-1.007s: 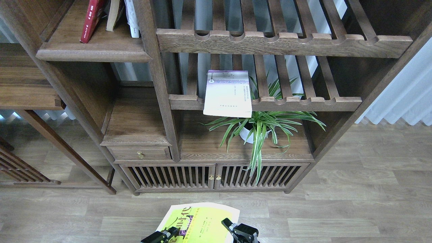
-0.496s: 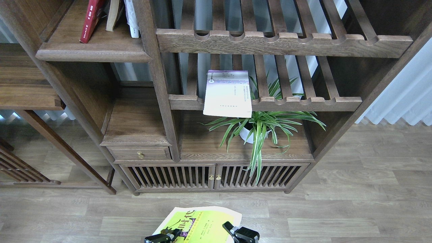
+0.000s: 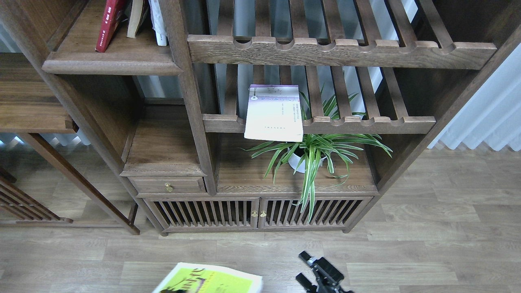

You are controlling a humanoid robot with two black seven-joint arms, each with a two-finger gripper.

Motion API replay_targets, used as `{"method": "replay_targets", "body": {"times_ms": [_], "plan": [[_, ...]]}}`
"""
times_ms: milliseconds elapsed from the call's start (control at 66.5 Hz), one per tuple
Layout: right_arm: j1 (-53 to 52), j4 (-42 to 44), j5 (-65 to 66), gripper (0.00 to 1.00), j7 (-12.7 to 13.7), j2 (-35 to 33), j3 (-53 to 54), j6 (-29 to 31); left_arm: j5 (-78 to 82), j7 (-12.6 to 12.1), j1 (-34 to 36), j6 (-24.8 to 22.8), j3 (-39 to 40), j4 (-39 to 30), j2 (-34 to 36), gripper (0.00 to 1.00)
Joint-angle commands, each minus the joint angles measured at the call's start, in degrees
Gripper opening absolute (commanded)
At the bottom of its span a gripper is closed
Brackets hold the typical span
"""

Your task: Organize books on shelf

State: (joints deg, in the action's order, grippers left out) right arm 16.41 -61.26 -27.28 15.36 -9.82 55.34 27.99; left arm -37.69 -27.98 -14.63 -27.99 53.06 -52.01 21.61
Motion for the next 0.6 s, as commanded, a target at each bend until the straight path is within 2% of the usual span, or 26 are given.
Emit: {"method": "replay_targets", "body": {"times_ms": [0, 120, 270, 361, 511, 526, 586], "plan": [[-1.7, 0.1, 0.0, 0.99, 0.1, 0.1, 0.0, 0.0, 7.2, 0.0, -0.7, 0.0, 2.7, 0.2, 9.0, 0.00], [-3.4, 0.0, 0.1, 0.99, 0.1, 0.4, -0.3, 0.0, 21.9, 0.0, -3.7, 0.0, 13.4, 1.4, 12.4, 0.01], [-4.7, 0.0, 0.2, 0.99, 0.2, 0.8, -0.5, 0.0, 33.9, 0.0, -3.4, 0.0, 18.6, -1.0, 9.7, 0.01], [-5.0, -0.1, 0.1, 0.99, 0.2, 0.7, -0.3, 0.0, 38.0, 2.0, -4.6, 0.0, 26.1, -7.8, 4.5, 0.01], [-4.9, 0.0, -0.1, 0.99, 0.2, 0.4, 0.3, 0.0, 41.5, 2.0, -13.2, 0.0, 39.1, -21.0, -3.1, 0.01], [-5.0, 0.0, -0.1, 0.99, 0.2, 0.5, 0.2, 0.0, 41.8, 1.7, -16.5, 0.0, 43.5, -25.5, -5.8, 0.01], [-5.1, 0.0, -0.1, 0.99, 0.2, 0.8, 0.1, 0.0, 42.0, 1.6, -18.9, 0.0, 46.8, -27.4, -7.5, 0.01]]}}
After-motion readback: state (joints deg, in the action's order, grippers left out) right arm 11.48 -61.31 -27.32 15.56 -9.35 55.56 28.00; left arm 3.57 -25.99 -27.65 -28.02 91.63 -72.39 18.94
